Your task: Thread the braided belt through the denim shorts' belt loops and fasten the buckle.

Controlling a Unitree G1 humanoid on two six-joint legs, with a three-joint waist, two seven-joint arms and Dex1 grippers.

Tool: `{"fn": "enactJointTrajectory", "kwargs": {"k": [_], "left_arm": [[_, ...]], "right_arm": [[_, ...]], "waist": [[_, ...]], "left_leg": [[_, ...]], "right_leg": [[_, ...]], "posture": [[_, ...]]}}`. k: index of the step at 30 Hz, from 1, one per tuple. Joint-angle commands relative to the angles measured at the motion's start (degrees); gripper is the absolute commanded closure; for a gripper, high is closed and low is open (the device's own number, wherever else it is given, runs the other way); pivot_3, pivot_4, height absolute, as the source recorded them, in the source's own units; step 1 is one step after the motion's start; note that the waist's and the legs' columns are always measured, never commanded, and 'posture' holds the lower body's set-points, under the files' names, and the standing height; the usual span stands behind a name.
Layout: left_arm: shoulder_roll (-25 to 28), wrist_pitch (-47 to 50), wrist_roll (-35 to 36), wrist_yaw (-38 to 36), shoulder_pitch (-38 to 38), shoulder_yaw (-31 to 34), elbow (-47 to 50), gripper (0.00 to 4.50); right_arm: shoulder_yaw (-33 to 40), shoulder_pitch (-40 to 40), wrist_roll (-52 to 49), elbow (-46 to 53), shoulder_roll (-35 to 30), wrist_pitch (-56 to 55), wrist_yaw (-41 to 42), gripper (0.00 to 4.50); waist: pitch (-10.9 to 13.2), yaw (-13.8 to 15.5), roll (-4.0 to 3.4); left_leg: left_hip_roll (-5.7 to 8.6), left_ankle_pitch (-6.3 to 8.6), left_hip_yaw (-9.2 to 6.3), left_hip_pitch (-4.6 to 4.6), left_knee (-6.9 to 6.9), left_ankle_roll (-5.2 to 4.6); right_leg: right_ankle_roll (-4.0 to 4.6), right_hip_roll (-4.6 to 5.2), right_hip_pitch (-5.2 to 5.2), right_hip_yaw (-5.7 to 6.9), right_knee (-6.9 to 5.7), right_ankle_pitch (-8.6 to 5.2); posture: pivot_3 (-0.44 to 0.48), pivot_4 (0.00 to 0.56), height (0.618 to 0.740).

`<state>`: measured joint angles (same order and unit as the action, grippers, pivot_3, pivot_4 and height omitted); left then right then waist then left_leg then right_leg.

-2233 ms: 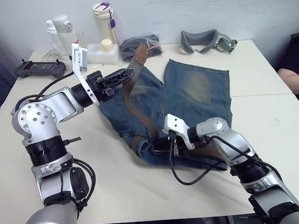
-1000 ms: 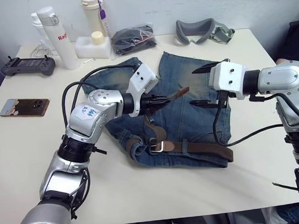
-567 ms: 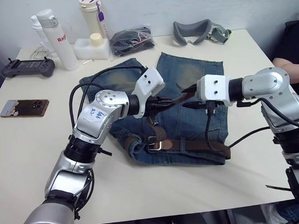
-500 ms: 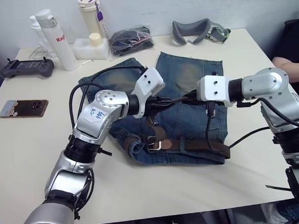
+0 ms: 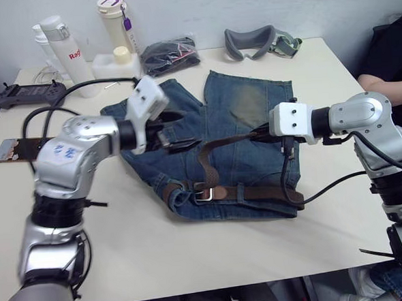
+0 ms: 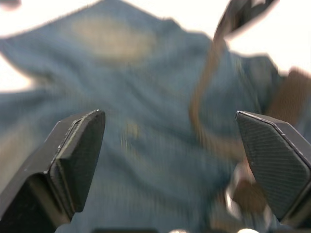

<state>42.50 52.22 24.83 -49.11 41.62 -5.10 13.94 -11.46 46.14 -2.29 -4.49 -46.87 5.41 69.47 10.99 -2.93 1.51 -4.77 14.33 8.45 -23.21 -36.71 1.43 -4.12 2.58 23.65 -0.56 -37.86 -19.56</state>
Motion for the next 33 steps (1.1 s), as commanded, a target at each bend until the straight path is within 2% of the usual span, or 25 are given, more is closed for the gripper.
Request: {"fn": "enactJointTrajectory", "kwargs": {"k": [1, 3, 7, 12, 15, 23, 29, 33], "left_arm": [[3.5, 2.28, 1.8, -3.52, -2.47, -2.94, 8.25, 0.07], [3.9, 3.72, 2.39, -3.75, -2.9, -3.83, 9.62, 0.07], [5.48, 3.65, -2.16, -2.31, -2.62, -8.62, 8.69, 0.07], [7.69, 3.05, -5.0, -2.81, -2.63, -11.19, 8.09, 0.07], [7.49, 3.44, -5.35, -2.43, -2.54, -10.7, 7.63, 0.92], [9.95, 7.53, -2.99, -2.98, -4.54, -7.18, 11.53, 4.46], [13.56, 14.49, 0.59, -0.41, -11.19, 1.5, 17.73, 4.46], [11.36, 20.11, 3.79, 3.15, -16.34, 7.98, 21.98, 4.46]], "right_arm": [[2.04, -0.38, -1.16, 2.46, -0.38, 0.67, -0.3, 4.5], [2.1, -0.58, -1.16, 2.81, -0.14, 1.09, -0.43, 4.5], [2.08, -1.59, -1.33, 4.22, 0.01, 2.18, -0.54, 4.5], [2.1, -2.12, -1.39, 5.08, -0.02, 2.99, -0.71, 4.5], [2.03, -2.04, -1.23, 5.03, 0.06, 3.03, -0.86, 4.5], [0.94, -1.33, -1.07, 3.85, 0.9, 2.48, -0.09, 4.5], [0.08, -1.1, -1.32, 3.22, 1.69, 3.64, 1.8, 4.5], [-0.52, -0.66, -0.65, 1.71, 2.76, 3.83, 1.46, 4.5]], "waist": [[0.01, -0.07, 0.02], [0.03, 0.17, 0.04], [0.03, 0.19, 0.05], [0.03, -0.16, 0.05], [0.03, -0.14, 0.05], [0.03, -0.21, 0.05], [0.05, -0.42, 0.09], [0.06, -0.37, 0.11]], "left_leg": [[0.01, 0.01, 0.0, 0.0, -0.01, -0.01], [0.03, 0.02, -0.03, -0.01, -0.02, -0.01], [0.05, 0.07, -0.04, -0.02, -0.24, -0.1], [0.01, 0.1, -0.01, -0.01, -0.25, -0.12], [-0.01, 0.11, 0.0, -0.02, -0.23, -0.12], [-0.01, 0.11, 0.0, -0.02, -0.29, -0.13], [-0.08, 0.13, -0.01, 0.0, -0.28, -0.1], [-0.08, 0.14, -0.01, 0.0, -0.33, -0.1]], "right_leg": [[0.0, 0.0, -0.01, -0.06, 0.0, 0.0], [0.01, -0.02, -0.02, -0.14, -0.01, 0.0], [0.01, -0.04, -0.05, -0.27, -0.09, 0.0], [0.02, -0.06, -0.03, -0.36, -0.11, -0.01], [0.03, -0.07, 0.0, -0.38, -0.1, -0.01], [0.03, -0.1, -0.01, -0.41, -0.15, -0.01], [0.05, -0.12, 0.03, -0.52, -0.18, -0.03], [0.05, -0.11, 0.02, -0.53, -0.18, -0.03]], "posture": [[0.0, 0.15, 0.739], [0.0, 0.15, 0.739], [0.0, 0.15, 0.739], [0.0, 0.15, 0.739], [0.0, 0.15, 0.739], [0.0, 0.15, 0.739], [0.0, 0.15, 0.739], [0.0, 0.15, 0.739]]}}
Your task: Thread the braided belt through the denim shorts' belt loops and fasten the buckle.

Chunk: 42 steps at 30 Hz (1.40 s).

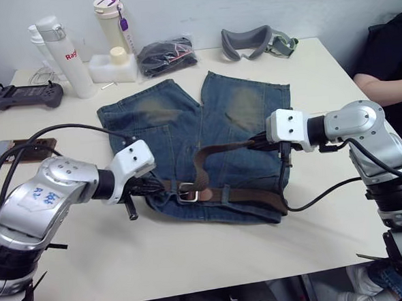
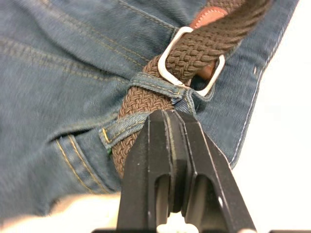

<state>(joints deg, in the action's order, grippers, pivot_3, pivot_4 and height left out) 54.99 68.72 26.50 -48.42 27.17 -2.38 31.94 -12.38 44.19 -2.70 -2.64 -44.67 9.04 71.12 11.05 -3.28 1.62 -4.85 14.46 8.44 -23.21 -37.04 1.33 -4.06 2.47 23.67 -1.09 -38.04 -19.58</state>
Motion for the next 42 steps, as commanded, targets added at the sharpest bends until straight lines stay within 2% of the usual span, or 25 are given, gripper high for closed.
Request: {"fn": "enactJointTrajectory", "kwargs": {"k": [1, 3, 5, 6, 10, 15, 18, 21, 25, 28, 33, 38, 41, 42], "left_arm": [[-2.25, 4.58, 2.5, 3.75, -2.48, 6.18, 4.51, 4.46], [-4.16, 5.82, 2.91, 6.02, -3.04, 6.89, 5.19, 4.46], [-5.67, 6.62, 3.3, 7.66, -2.77, 6.89, 5.22, 4.5], [-6.25, 6.82, 3.44, 8.28, -2.48, 6.63, 5.11, 4.5], [-7.57, 6.71, 3.75, 9.75, -1.18, 5.6, 4.19, 4.5], [-7.41, 5.58, 4.22, 9.46, -0.14, 4.49, 2.6, 4.5], [-7.48, 4.67, 4.57, 8.95, 0.8, 3.47, 1.37, 4.5], [-7.26, 3.6, 4.59, 8.51, 1.58, 2.29, 0.35, 4.5], [-6.97, 2.62, 4.5, 8.24, 2.19, 1.32, -0.52, 4.5], [-6.42, 2.45, 4.68, 8.11, 2.0, 1.6, -0.55, 4.5], [-6.23, 2.25, 4.63, 8.36, 1.87, 1.85, -0.48, 4.5], [-6.3, 2.36, 4.79, 8.65, 1.68, 2.19, -0.03, 4.5], [-6.19, 2.01, 4.61, 9.05, 1.09, 2.64, 0.14, 4.5], [-6.21, 1.85, 4.52, 9.23, 0.91, 2.76, 0.16, 4.5]], "right_arm": [[0.67, 1.6, -0.6, -0.41, 1.46, 1.29, -1.05, 4.5], [1.51, 2.22, -2.65, -0.33, 3.67, 4.47, -2.03, 4.5], [1.67, 2.48, -3.04, -0.2, 4.67, 6.1, -2.52, 3.6], [1.15, 2.37, -2.01, -0.19, 4.25, 6.28, -2.69, 3.34], [1.86, 1.37, -0.6, 1.46, 0.81, 9.28, -2.84, 1.5], [8.45, -2.61, -16.3, 14.86, -5.04, 28.45, 4.51, 1.5], [8.46, -7.15, -22.5, 24.35, -5.01, 34.57, 3.63, 1.5], [2.05, -11.35, -17.32, 28.58, -4.49, 30.74, 0.28, 1.5], [-5.1, -13.2, -9.98, 26.47, 1.12, 23.56, -6.46, 1.5], [-7.68, -13.29, -7.39, 25.34, 4.31, 21.81, -9.55, 1.5], [-11.3, -13.76, -2.91, 23.34, 4.57, 18.82, -10.44, 1.5], [-13.18, -13.07, 0.63, 19.94, 5.49, 21.17, -12.9, 1.5], [-12.83, -12.15, 1.11, 17.69, 4.46, 23.93, -12.45, 2.27], [-12.64, -11.75, 1.4, 16.85, 4.07, 24.26, -12.43, 2.69]], "waist": [[0.0, 0.03, 0.0], [0.01, 0.09, 0.02], [0.01, 0.12, 0.02], [0.01, 0.15, 0.02], [0.02, 0.34, 0.03], [0.02, 0.7, 0.03], [0.0, 0.58, 0.05], [-0.06, 0.39, 0.15], [-0.06, 0.26, 0.17], [-0.06, 0.3, 0.18], [-0.05, 0.38, 0.19], [-0.05, 0.38, 0.2], [-0.06, 0.42, 0.2], [-0.06, 0.41, 0.2]], "left_leg": [[0.0, 0.01, 0.0, 0.0, 0.0, 0.0], [0.01, 0.01, -0.02, 0.0, -0.04, 0.0], [0.01, 0.01, -0.02, 0.0, -0.04, 0.0], [0.02, 0.01, -0.02, 0.0, -0.04, 0.0], [0.04, 0.03, -0.02, -0.01, -0.04, 0.02], [0.06, 0.05, -0.03, -0.01, -0.02, 0.01], [-0.02, 0.08, -0.05, 0.01, -0.02, 0.06], [-0.06, 0.1, -0.11, 0.08, -0.03, 0.11], [0.02, 0.11, -0.07, 0.03, -0.08, 0.09], [0.02, 0.11, -0.05, 0.0, -0.06, 0.09], [0.02, 0.12, -0.05, 0.0, -0.11, 0.08], [0.03, 0.12, -0.05, 0.01, -0.1, 0.08], [0.02, 0.12, -0.05, 0.01, -0.1, 0.08], [0.03, 0.12, -0.05, 0.02, -0.11, 0.08]], "right_leg": [[0.0, 0.01, 0.0, 0.0, 0.0, 0.0], [0.0, 0.0, -0.01, 0.01, -0.03, 0.0], [0.0, 0.0, -0.01, 0.0, -0.05, 0.0], [0.0, 0.0, -0.01, 0.0, -0.06, 0.0], [0.0, 0.02, -0.01, 0.0, -0.05, 0.0], [-0.01, 0.09, -0.02, 0.0, -0.03, 0.01], [0.02, 0.04, -0.03, 0.0, -0.04, 0.0], [0.09, -0.01, -0.1, 0.02, -0.04, -0.02], [0.07, 0.05, -0.07, 0.01, -0.04, -0.02], [0.06, 0.02, -0.03, 0.02, -0.02, -0.01], [0.05, 0.0, -0.05, 0.05, -0.04, -0.01], [0.05, -0.01, -0.05, 0.06, -0.05, -0.01], [0.05, -0.01, -0.05, 0.06, -0.05, -0.01], [0.05, -0.02, -0.06, 0.06, -0.05, -0.01]], "posture": [[0.0, 0.15, 0.739], [0.0, 0.15, 0.739], [0.0, 0.15, 0.739], [0.0, 0.15, 0.739], [0.0, 0.15, 0.739], [0.0, 0.15, 0.739], [0.0, 0.15, 0.739], [0.0, 0.15, 0.739], [0.0, 0.15, 0.739], [0.0, 0.15, 0.739], [0.0, 0.15, 0.739], [0.0, 0.15, 0.739], [0.0, 0.15, 0.739], [0.0, 0.15, 0.739]]}}
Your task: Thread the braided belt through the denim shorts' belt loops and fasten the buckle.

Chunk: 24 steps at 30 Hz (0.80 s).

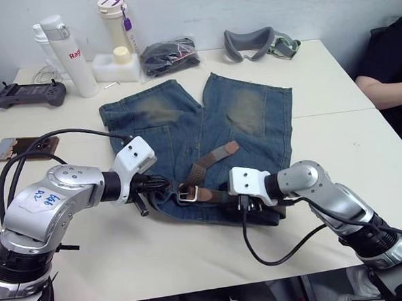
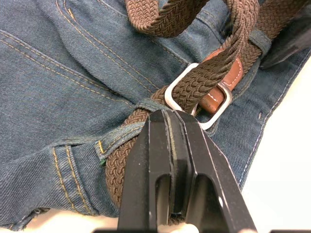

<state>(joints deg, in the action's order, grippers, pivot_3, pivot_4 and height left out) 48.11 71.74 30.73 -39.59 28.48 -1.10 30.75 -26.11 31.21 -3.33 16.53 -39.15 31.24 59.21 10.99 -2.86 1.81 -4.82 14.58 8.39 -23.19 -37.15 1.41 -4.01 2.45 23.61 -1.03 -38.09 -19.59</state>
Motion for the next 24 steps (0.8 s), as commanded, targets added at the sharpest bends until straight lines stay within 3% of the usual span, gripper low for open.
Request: {"fn": "enactJointTrajectory", "kwargs": {"k": [1, 3, 5, 10, 13, 18, 24], "left_arm": [[0.66, -1.38, 0.2, 0.52, -0.64, 1.52, 1.41, 4.5], [0.57, -2.13, -0.17, 0.88, -1.15, 1.46, 1.46, 4.5], [0.48, -4.25, -1.23, 1.5, -1.94, 1.21, 1.36, 4.5], [0.98, -13.01, -5.09, 2.76, -6.35, 1.86, 0.51, 4.5], [3.81, -16.96, -6.81, 1.49, -11.93, 2.95, 1.94, 4.5], [8.38, -19.17, -7.23, 0.19, -23.24, 7.15, 4.86, 4.5], [8.22, -19.82, -7.79, 1.77, -30.29, 13.28, 4.65, 4.5]], "right_arm": [[1.33, 1.66, 2.33, -3.16, -1.76, 2.15, -0.6, 3.18], [1.69, 2.56, 2.94, -4.93, -2.14, 1.91, -0.84, 4.03], [2.01, 3.59, 3.65, -7.32, -2.59, 0.92, -1.25, 4.45], [2.07, 5.91, 5.95, -14.32, -4.41, -4.54, -1.2, 4.45], [2.04, 7.08, 6.96, -18.1, -5.43, -8.01, -0.82, 4.45], [2.07, 8.62, 7.01, -21.28, -5.42, -11.15, 0.32, 4.45], [1.88, 9.33, 6.98, -22.2, -5.11, -12.62, 2.62, 4.45]], "waist": [[0.0, -0.01, 0.0], [0.0, 0.01, 0.0], [-0.02, 0.15, 0.04], [-0.03, 0.35, 0.04], [-0.03, 0.41, 0.05], [-0.04, 0.18, 0.04], [-0.09, 0.95, 0.09]], "left_leg": [[0.0, 0.0, 0.0, 0.0, -0.01, 0.0], [0.02, 0.0, 0.01, 0.0, -0.01, 0.0], [0.02, 0.0, -0.01, 0.02, -0.02, 0.0], [0.04, -0.01, 0.01, 0.05, -0.04, -0.03], [0.04, 0.01, 0.02, 0.05, -0.04, -0.05], [0.0, 0.01, 0.02, 0.06, 0.01, -0.05], [-0.02, 0.14, -0.01, 0.14, 0.01, -0.17]], "right_leg": [[0.0, 0.0, 0.0, 0.0, -0.01, 0.0], [0.0, 0.0, 0.0, 0.0, -0.02, 0.0], [0.0, 0.01, -0.02, 0.01, -0.01, 0.0], [-0.03, 0.06, -0.06, 0.0, 0.0, 0.02], [-0.04, 0.11, -0.06, 0.0, 0.02, 0.03], [-0.02, 0.17, -0.06, -0.01, 0.03, 0.02], [0.06, 0.28, -0.14, 0.05, 0.1, 0.03]], "posture": [[0.0, 0.15, 0.739], [0.0, 0.15, 0.739], [0.0, 0.15, 0.739], [0.0, 0.15, 0.739], [0.0, 0.15, 0.739], [0.0, 0.15, 0.739], [0.0, 0.15, 0.739]]}}
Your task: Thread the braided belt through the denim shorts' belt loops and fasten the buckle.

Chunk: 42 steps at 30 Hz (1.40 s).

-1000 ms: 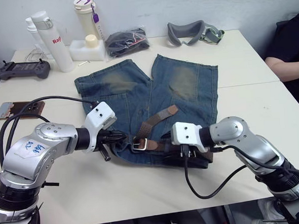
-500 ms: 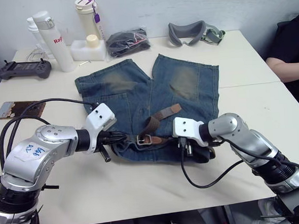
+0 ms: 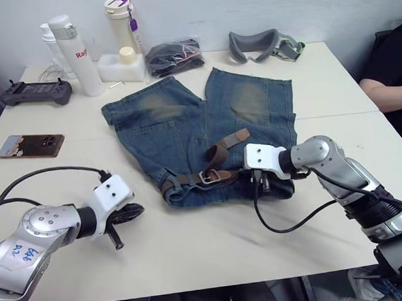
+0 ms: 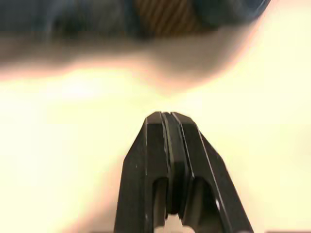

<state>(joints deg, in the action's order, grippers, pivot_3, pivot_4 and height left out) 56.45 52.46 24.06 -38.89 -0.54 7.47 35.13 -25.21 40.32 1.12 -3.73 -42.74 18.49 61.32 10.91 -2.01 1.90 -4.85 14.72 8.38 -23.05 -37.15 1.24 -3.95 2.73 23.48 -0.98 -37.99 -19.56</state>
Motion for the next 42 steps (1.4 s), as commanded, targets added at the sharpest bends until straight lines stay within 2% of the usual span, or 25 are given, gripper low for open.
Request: {"fn": "enactJointTrajectory", "kwargs": {"k": [1, 3, 6, 8, 12, 15, 21, 22, 24, 30, 33, 39, 42], "left_arm": [[-0.08, -0.53, -1.45, 1.37, -2.01, 6.06, -0.28, 4.5], [-0.03, -0.53, -1.7, 1.58, -3.38, 8.56, -1.08, 4.5], [-3.06, 1.58, 1.95, 2.04, -2.6, 12.78, -1.34, 4.5], [-7.09, 4.1, 7.58, 2.61, 1.85, 14.71, -0.58, 4.5], [-12.25, 7.95, 15.47, 3.58, 10.37, 13.63, 1.36, 4.5], [-12.49, 9.56, 14.62, 5.86, 16.18, 8.26, 0.77, 3.51], [-9.94, 7.84, 7.49, 6.94, 23.33, -6.31, -1.8, 0.84], [-9.68, 7.36, 6.32, 6.84, 24.11, -8.44, -2.36, 0.82], [-9.12, 6.27, 3.97, 6.63, 25.03, -11.65, -3.38, 0.82], [-8.68, 7.14, 1.56, 6.02, 25.8, -13.76, -6.35, 0.82], [-8.47, 6.79, 1.84, 4.85, 25.4, -13.76, -6.48, 1.67], [-7.78, 6.57, 2.23, 3.83, 22.75, -12.3, -4.89, 4.4], [-7.01, 6.94, 2.24, 4.24, 20.03, -10.04, -3.67, 4.5]], "right_arm": [[1.04, 0.31, 2.75, -1.87, -1.66, 0.08, 0.8, 4.45], [1.52, 0.34, 2.41, -1.32, -1.95, -0.11, 1.82, 4.45], [3.08, 0.11, 0.18, 1.11, -1.66, 0.83, 3.62, 4.45], [3.49, -0.15, -0.87, 2.84, -1.19, 1.9, 4.61, 4.45], [3.58, -0.98, -1.39, 5.25, -0.31, 3.76, 4.98, 4.45], [3.53, -1.71, -1.29, 6.85, 0.07, 5.04, 4.82, 4.45], [3.82, -2.88, -1.21, 9.31, 0.47, 7.1, 4.25, 4.45], [3.86, -3.06, -1.15, 9.62, 0.51, 7.4, 4.16, 4.45], [3.97, -3.38, -1.04, 10.09, 0.52, 7.91, 4.0, 4.45], [4.45, -4.91, -0.83, 11.45, -0.05, 8.56, 3.37, 4.45], [4.68, -5.59, -0.71, 11.45, -0.37, 8.29, 3.1, 4.45], [4.37, -5.37, -0.34, 10.79, -0.39, 8.48, 2.84, 4.45], [4.09, -5.21, 0.11, 10.48, -0.52, 8.86, 2.76, 4.45]], "waist": [[-0.01, 0.15, 0.01], [-0.01, 0.16, 0.01], [0.0, 0.24, 0.0], [0.0, 0.4, 0.01], [-0.01, 0.37, 0.03], [-0.01, 0.23, 0.03], [-0.01, 0.04, 0.03], [-0.01, 0.0, 0.03], [-0.01, 0.01, 0.03], [-0.01, 0.12, 0.03], [-0.01, 0.18, 0.03], [-0.01, 0.19, 0.03], [-0.01, 0.11, 0.03]], "left_leg": [[-0.08, 0.01, 0.01, 0.0, 0.0, 0.0], [-0.09, 0.05, 0.02, -0.01, 0.01, -0.05], [-0.1, 0.1, 0.02, -0.02, 0.03, -0.13], [-0.1, 0.1, 0.01, -0.05, 0.04, -0.13], [-0.03, 0.09, -0.06, -0.15, -0.05, -0.12], [0.11, 0.08, -0.01, -0.14, -0.05, -0.12], [-0.06, 0.01, 0.02, -0.1, 0.0, 0.1], [-0.06, 0.01, 0.05, -0.1, 0.0, 0.11], [-0.04, 0.01, 0.08, -0.1, -0.01, 0.1], [-0.05, 0.02, 0.1, -0.1, -0.01, 0.1], [-0.05, 0.02, 0.1, -0.11, -0.02, 0.09], [-0.04, 0.02, 0.1, -0.1, -0.05, 0.09], [-0.06, 0.02, 0.1, -0.1, -0.04, 0.09]], "right_leg": [[0.03, 0.04, 0.0, 0.03, 0.01, 0.02], [0.05, 0.09, 0.01, 0.08, 0.02, 0.03], [0.09, 0.16, 0.01, 0.18, 0.03, 0.0], [0.1, 0.22, 0.02, 0.24, 0.03, 0.0], [-0.02, 0.27, -0.02, 0.4, 0.03, 0.07], [-0.07, 0.14, -0.01, 0.42, 0.03, 0.09], [-0.01, -0.21, 0.06, 0.14, 0.03, 0.06], [0.0, -0.22, 0.08, 0.12, 0.02, 0.05], [0.0, -0.23, 0.08, 0.09, 0.02, 0.05], [0.0, -0.26, 0.11, 0.05, 0.02, 0.05], [0.0, -0.25, 0.11, 0.05, 0.02, 0.05], [0.0, -0.25, 0.1, 0.05, 0.0, 0.05], [0.01, -0.23, 0.1, 0.04, 0.01, 0.05]], "posture": [[0.0, 0.15, 0.739], [0.0, 0.15, 0.739], [0.0, 0.15, 0.739], [0.0, 0.15, 0.739], [0.0, 0.15, 0.739], [0.0, 0.15, 0.739], [0.0, 0.15, 0.739], [0.0, 0.15, 0.739], [0.0, 0.15, 0.739], [0.0, 0.15, 0.739], [0.0, 0.15, 0.739], [0.0, 0.15, 0.739], [0.0, 0.15, 0.739]]}}
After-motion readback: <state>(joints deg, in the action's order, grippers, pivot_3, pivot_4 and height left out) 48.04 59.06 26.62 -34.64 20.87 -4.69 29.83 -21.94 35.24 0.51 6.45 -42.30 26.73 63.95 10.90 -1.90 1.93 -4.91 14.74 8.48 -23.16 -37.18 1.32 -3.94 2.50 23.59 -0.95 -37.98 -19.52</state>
